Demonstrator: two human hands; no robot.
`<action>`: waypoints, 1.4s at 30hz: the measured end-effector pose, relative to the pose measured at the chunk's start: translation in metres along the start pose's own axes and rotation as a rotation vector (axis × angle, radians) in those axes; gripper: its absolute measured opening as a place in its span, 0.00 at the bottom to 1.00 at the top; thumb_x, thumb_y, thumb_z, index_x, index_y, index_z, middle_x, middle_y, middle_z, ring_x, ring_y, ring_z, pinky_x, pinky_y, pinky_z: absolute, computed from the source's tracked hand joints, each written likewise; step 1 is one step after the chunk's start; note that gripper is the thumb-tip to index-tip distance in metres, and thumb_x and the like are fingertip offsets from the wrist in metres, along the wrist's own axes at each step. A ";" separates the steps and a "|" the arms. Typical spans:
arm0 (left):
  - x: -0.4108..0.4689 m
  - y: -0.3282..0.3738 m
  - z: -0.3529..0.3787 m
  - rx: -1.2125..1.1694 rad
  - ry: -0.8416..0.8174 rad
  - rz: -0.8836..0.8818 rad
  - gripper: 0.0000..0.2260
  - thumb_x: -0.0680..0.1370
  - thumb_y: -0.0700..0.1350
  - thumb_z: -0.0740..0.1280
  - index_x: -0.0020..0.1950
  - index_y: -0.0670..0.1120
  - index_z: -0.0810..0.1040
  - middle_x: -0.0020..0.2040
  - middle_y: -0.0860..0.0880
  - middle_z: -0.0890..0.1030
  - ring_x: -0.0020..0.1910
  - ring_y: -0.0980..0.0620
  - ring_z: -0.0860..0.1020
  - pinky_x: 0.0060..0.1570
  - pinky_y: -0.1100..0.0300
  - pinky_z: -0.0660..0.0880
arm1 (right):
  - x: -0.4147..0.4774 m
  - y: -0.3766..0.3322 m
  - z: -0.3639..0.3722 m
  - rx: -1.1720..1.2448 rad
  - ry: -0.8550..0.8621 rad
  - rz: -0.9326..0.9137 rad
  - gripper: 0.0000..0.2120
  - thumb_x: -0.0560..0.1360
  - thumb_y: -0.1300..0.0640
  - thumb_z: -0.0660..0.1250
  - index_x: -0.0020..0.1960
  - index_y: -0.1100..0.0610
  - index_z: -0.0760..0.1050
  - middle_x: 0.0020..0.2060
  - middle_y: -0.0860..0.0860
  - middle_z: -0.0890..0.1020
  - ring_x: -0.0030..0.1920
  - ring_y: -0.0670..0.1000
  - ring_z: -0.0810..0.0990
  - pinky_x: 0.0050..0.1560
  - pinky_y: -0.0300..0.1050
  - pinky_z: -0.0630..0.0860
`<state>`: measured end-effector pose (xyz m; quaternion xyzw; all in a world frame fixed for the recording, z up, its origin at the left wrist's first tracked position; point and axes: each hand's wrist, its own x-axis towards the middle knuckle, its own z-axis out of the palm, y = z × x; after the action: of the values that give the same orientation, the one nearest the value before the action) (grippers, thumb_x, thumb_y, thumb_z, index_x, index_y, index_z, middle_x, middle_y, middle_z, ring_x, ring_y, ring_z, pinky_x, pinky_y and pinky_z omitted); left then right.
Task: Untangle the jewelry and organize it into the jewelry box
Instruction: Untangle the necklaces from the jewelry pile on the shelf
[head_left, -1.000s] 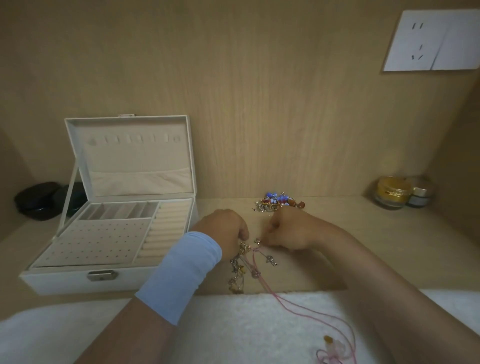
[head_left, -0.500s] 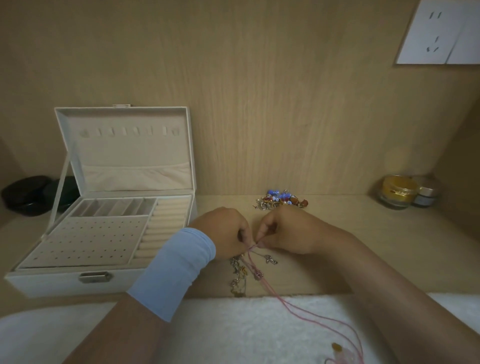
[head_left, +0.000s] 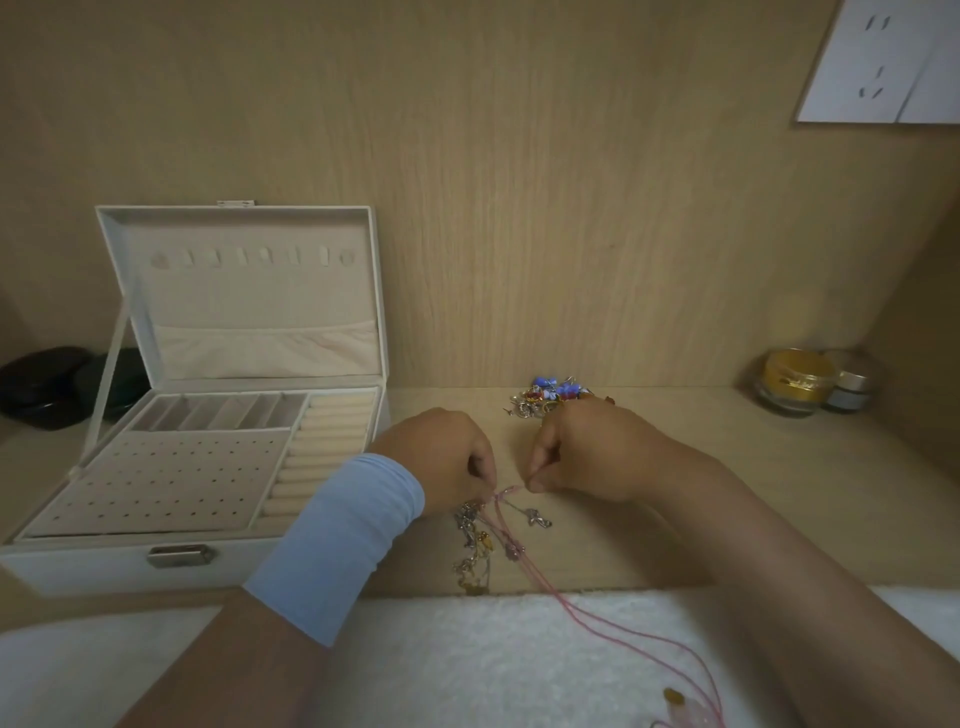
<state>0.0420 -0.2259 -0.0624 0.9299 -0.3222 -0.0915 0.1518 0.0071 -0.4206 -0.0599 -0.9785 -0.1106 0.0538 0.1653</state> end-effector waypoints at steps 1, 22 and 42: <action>0.000 0.000 0.000 -0.001 -0.001 0.002 0.01 0.73 0.48 0.73 0.42 0.53 0.85 0.41 0.58 0.81 0.43 0.59 0.79 0.49 0.63 0.76 | 0.000 0.000 0.000 -0.034 0.003 -0.014 0.02 0.72 0.49 0.73 0.41 0.45 0.84 0.39 0.38 0.85 0.42 0.37 0.80 0.47 0.40 0.77; 0.001 -0.002 0.003 0.052 0.052 -0.080 0.06 0.72 0.48 0.69 0.42 0.51 0.86 0.41 0.57 0.85 0.43 0.58 0.81 0.50 0.57 0.80 | 0.002 0.006 0.008 -0.023 0.213 -0.009 0.04 0.77 0.52 0.65 0.47 0.47 0.78 0.41 0.41 0.80 0.42 0.42 0.76 0.45 0.42 0.75; -0.002 0.003 0.004 0.097 0.025 -0.078 0.06 0.73 0.48 0.67 0.44 0.54 0.84 0.46 0.58 0.82 0.46 0.56 0.80 0.49 0.60 0.77 | -0.011 0.000 -0.010 -0.097 -0.093 0.015 0.03 0.69 0.48 0.73 0.39 0.46 0.84 0.34 0.38 0.83 0.38 0.38 0.79 0.43 0.40 0.76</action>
<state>0.0377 -0.2278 -0.0654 0.9492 -0.2877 -0.0703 0.1069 -0.0021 -0.4259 -0.0501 -0.9826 -0.1135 0.0951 0.1120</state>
